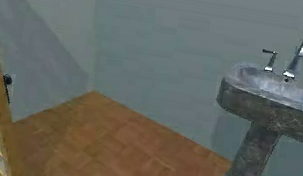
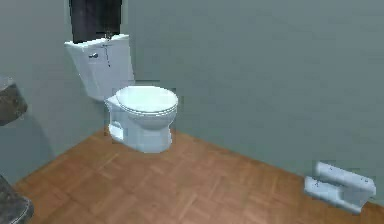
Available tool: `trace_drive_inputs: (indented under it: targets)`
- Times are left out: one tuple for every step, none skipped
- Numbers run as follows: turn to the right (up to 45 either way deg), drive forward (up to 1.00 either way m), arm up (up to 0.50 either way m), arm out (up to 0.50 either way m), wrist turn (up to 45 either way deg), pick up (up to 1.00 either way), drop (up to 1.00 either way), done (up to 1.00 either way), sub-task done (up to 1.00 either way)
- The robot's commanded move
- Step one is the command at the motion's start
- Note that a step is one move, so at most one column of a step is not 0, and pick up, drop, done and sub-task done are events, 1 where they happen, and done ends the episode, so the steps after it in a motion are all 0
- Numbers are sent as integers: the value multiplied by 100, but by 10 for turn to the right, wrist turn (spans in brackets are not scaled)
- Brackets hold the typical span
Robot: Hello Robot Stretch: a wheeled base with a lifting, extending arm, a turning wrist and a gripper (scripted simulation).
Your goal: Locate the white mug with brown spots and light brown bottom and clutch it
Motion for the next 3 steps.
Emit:
trace_drive_inputs:
  targets:
    - [-450, 0, 0, 0, 0, 0, 0, 0, 0]
    - [-450, 0, 0, 0, 0, 0, 0, 0, 0]
    - [-450, 0, 0, 0, 0, 0, 0, 0, 0]
